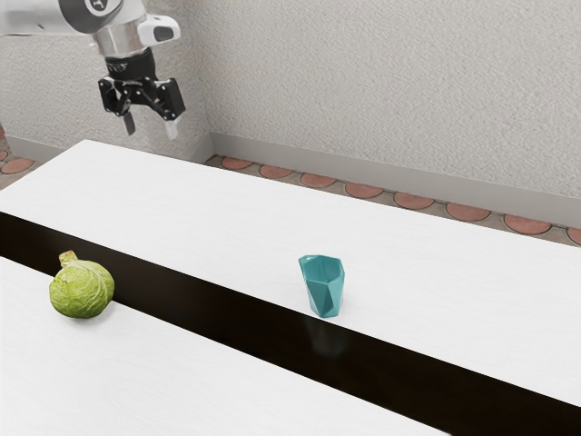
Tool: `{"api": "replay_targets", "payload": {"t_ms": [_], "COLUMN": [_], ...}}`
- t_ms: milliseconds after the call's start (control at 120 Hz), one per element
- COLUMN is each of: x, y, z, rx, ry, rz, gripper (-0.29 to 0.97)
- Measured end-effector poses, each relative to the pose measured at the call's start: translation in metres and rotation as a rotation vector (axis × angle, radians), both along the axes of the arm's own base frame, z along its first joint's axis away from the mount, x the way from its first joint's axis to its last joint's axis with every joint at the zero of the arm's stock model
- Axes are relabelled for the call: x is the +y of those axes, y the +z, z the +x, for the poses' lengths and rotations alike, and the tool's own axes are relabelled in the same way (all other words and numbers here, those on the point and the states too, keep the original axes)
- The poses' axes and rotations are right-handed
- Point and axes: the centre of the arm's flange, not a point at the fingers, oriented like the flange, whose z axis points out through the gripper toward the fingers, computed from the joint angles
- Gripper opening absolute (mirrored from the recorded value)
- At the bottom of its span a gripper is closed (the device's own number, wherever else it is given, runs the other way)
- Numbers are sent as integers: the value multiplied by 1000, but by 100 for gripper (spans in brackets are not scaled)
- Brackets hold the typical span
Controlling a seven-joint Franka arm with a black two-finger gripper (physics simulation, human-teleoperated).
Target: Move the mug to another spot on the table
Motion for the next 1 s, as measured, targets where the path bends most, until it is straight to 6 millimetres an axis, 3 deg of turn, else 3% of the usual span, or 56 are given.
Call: {"api": "replay_targets", "payload": {"t_ms": [133,242,317,367,500,725,842,1000], "x": [4,20,14,-2,-37,-50,-74,-99], "y": [0,-6,-9,-15,-78,-160,-184,-215], "z": [-1,-2,0,4,24,64,89,105], "rx": [3,15,9,5,45,39,18,37], "ry": [3,44,103,143,279,522,604,718], "rz": [-5,2,4,2,-23,-54,-73,-111], "gripper": [66,66,66,66,66,66,66,65]}}
